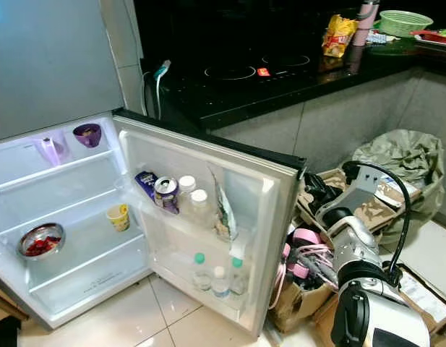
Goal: Restocking fridge
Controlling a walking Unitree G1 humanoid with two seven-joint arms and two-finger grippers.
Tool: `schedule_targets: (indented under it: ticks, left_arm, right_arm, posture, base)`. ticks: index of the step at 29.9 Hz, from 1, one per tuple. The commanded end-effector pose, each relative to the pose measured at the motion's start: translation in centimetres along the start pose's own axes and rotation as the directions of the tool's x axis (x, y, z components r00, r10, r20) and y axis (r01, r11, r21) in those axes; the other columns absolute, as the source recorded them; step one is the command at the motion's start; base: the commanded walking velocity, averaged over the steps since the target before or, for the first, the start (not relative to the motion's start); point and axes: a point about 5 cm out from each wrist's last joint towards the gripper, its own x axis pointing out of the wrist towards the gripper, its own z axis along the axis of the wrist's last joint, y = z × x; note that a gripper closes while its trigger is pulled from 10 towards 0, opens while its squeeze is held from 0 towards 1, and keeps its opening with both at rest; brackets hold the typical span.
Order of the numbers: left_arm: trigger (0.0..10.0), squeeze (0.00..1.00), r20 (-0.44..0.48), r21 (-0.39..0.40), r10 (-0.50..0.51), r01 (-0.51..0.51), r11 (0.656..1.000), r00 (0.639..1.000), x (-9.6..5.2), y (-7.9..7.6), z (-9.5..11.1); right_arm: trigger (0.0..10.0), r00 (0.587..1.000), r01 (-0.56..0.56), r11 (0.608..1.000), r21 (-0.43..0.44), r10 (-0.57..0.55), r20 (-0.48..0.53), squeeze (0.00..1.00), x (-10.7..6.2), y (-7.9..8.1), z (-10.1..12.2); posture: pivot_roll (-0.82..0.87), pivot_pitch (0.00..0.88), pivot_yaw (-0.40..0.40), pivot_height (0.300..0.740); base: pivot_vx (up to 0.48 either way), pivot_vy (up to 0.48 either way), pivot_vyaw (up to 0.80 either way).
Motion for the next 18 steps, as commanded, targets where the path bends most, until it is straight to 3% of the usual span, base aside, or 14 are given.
schedule_targets:
  ticks: [1,5,6,7,8,12,14,18]
  left_arm:
    - [10.0,0.0,-0.015,0.0,0.0,0.0,1.0,1.0,-0.1,0.1,-0.6]
    - [10.0,0.0,-0.016,-0.003,0.002,-0.002,1.0,1.0,-0.2,0.2,-0.6]
    - [10.0,0.0,-0.018,-0.004,0.002,-0.002,1.0,1.0,-0.2,0.2,-0.7]
    - [10.0,0.0,-0.022,-0.006,0.001,-0.001,1.0,1.0,-0.2,0.1,-0.9]
    - [10.0,0.0,-0.024,-0.006,-0.001,0.001,1.0,1.0,-0.2,0.1,-0.9]
    - [10.0,0.0,-0.026,-0.008,-0.006,0.006,1.0,1.0,-0.2,-0.2,-1.0]
    - [10.0,0.0,-0.028,-0.009,-0.014,0.014,1.0,1.0,-0.1,-0.5,-1.1]
    - [10.0,0.0,-0.032,-0.011,-0.02,0.019,1.0,0.999,-0.1,-0.7,-1.3]
  right_arm:
    - [10.0,0.98,-0.188,0.982,-0.016,0.187,-0.066,0.0,0.6,1.9,-0.8]
    - [10.0,0.961,-0.265,0.964,-0.014,0.263,-0.087,0.0,0.4,2.2,-1.0]
    - [10.0,0.947,-0.308,0.951,-0.013,0.305,-0.1,0.0,0.2,2.3,-1.1]
    - [10.0,0.902,-0.412,0.911,-0.006,0.407,-0.142,0.0,-0.4,2.6,-1.5]
    - [10.0,0.89,-0.434,0.901,-0.005,0.428,-0.157,0.0,-0.7,2.4,-1.6]
    - [10.0,0.892,-0.424,0.906,-0.019,0.414,-0.181,0.0,-1.5,1.5,-1.5]
    - [10.0,0.944,-0.298,0.952,-0.071,0.283,-0.167,0.0,-1.8,0.0,-0.7]
    - [10.0,0.94,-0.3,0.95,-0.083,0.28,-0.194,0.0,-2.2,-0.3,-0.9]
  posture:
    - [-0.03,0.042,0.056,0.74]
    - [-0.04,0.047,0.055,0.74]
    - [-0.04,0.047,0.052,0.74]
    - [-0.04,0.047,0.05,0.74]
    - [-0.05,0.05,0.046,0.74]
    - [-0.05,0.051,0.043,0.74]
    - [-0.05,0.054,0.04,0.74]
    - [-0.06,0.054,0.037,0.74]
  base:
    - [0.0,0.0,0.0]
    - [0.0,0.0,0.0]
    - [0.0,0.0,0.0]
    - [0.0,0.0,0.0]
    - [0.0,0.0,0.0]
    - [0.0,0.0,0.0]
    - [0.0,0.0,0.0]
    - [0.0,0.0,0.0]
